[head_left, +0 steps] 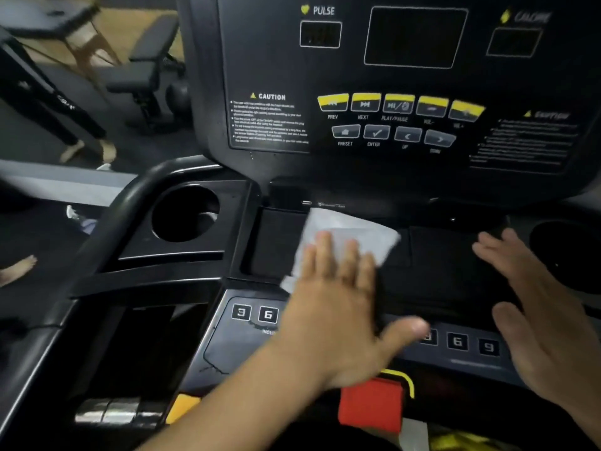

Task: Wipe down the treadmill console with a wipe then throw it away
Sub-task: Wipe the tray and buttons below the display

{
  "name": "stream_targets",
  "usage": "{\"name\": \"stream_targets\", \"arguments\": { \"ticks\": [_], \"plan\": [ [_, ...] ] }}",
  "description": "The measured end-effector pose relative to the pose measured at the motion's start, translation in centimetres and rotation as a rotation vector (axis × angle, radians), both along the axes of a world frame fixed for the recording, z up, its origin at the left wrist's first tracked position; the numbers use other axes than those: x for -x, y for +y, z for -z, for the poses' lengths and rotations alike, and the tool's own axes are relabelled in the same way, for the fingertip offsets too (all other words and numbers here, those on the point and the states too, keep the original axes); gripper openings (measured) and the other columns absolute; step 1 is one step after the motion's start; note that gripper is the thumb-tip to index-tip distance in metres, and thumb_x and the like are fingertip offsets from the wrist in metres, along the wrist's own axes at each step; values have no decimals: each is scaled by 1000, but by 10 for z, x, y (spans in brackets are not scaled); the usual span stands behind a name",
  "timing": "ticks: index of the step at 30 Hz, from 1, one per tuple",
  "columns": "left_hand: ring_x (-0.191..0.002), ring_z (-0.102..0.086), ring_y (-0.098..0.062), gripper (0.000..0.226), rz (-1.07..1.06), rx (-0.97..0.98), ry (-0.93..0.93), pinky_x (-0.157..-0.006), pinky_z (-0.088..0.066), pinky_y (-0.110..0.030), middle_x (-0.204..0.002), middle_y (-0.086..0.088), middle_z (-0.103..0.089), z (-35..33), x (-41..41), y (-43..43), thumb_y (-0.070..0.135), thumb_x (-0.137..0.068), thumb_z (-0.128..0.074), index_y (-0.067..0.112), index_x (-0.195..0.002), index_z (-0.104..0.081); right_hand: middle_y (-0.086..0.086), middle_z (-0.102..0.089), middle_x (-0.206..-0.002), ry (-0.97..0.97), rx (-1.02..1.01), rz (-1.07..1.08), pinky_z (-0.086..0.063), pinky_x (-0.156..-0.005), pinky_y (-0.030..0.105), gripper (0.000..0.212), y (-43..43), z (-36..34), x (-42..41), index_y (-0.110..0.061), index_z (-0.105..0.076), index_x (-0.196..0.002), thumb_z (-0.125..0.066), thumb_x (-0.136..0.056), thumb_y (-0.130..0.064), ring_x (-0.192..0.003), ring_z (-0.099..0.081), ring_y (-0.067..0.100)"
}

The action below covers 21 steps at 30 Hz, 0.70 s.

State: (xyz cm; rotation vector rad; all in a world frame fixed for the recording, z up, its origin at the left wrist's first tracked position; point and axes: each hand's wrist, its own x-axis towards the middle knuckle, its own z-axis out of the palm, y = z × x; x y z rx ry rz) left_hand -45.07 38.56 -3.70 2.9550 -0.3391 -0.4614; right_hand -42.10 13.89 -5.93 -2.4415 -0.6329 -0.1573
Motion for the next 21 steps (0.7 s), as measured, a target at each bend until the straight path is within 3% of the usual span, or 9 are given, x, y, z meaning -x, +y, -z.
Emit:
{"name": "stream_targets", "arguments": {
  "ticks": [4,7,10,15,21],
  "plan": [
    [-148,23,-30,109,-35,-29,-36,-121,8,-45,-162,-14,18,6,-3,23,80,-69,20,16,-156,6,-4,-20,-161,37,282,15,-15,-115,51,61,3,-1,-1,-31,-32,-147,-18,-96,-62,-151,0,18],
    [-151,13,-26,111,-155,-78,-100,-123,3,-38,-165,-10,4,5,-12,60,81,-70,16,14,-157,-3,-3,-13,-163,65,365,60,-10,-118,51,67,12,-2,-2,-35,-29,-148,-9,-94,-68,-151,7,16],
    [-151,8,-19,108,-45,32,-63,-123,2,-35,-165,-1,-4,-2,-9,29,82,-72,8,19,-157,-13,1,-16,-162,51,379,104,-9,-119,48,69,17,-1,-2,-32,-30,-148,-9,-93,-68,-151,4,18],
    [-150,14,-14,103,10,-47,-42,-123,4,-36,-165,-2,0,0,-18,15,77,-78,11,14,-157,-3,1,-20,-161,61,352,136,-10,-119,46,67,17,0,0,-31,-33,-148,-12,-94,-66,-151,3,17],
    [-148,21,-32,109,-41,-151,111,-123,3,-43,-162,-19,14,-12,-8,-15,78,-76,5,-1,-151,12,1,-22,-161,56,335,139,-12,-120,48,67,16,0,0,-31,-33,-148,-12,-95,-66,-151,1,17]
  ]
}}
